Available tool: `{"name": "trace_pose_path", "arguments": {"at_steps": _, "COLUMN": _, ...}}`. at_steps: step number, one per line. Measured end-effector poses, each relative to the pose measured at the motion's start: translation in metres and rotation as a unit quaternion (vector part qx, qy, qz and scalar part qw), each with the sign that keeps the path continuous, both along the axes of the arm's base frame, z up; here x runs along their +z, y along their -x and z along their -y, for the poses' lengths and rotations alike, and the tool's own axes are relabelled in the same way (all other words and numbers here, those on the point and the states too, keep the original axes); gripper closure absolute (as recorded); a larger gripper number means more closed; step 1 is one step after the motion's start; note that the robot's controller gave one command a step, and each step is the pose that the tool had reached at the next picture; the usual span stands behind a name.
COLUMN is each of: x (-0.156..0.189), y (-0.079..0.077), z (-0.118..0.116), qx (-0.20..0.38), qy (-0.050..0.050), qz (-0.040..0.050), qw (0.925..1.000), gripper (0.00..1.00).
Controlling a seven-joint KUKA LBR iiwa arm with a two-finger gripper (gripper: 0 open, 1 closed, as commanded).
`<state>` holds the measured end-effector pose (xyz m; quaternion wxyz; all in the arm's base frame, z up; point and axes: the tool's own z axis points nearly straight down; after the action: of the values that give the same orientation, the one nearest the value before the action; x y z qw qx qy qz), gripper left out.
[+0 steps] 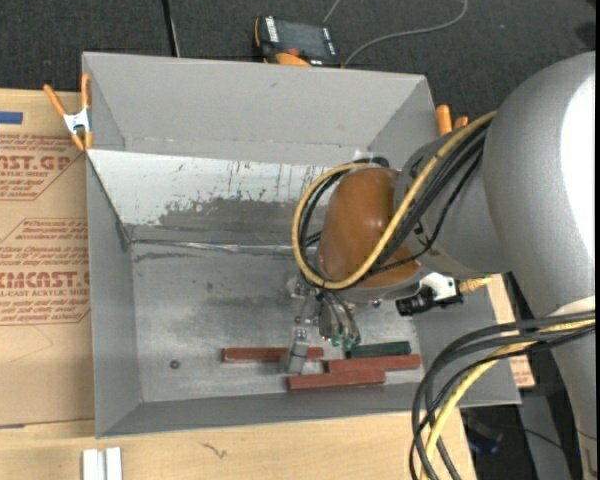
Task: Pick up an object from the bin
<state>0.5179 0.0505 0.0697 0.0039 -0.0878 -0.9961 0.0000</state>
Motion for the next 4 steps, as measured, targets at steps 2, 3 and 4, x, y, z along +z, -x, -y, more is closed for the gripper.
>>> {"name": "trace_pose_path", "arguments": {"at_steps": 2, "x": 0.004, "y": -0.003, "z": 0.0, "qx": 0.001, "qy": 0.0, "qz": 0.0048, "qw": 1.0, "gripper": 0.0}}
{"name": "trace_pose_path", "arguments": {"at_steps": 3, "x": 0.0, "y": 0.033, "z": -0.01, "qx": -0.056, "qy": 0.0, "qz": 0.0039, "qw": 0.9984, "gripper": 0.0}}
{"name": "trace_pose_path", "arguments": {"at_steps": 4, "x": 0.001, "y": 0.033, "z": -0.01, "qx": -0.055, "qy": -0.001, "qz": 0.0012, "qw": 0.9985, "gripper": 1.0}}
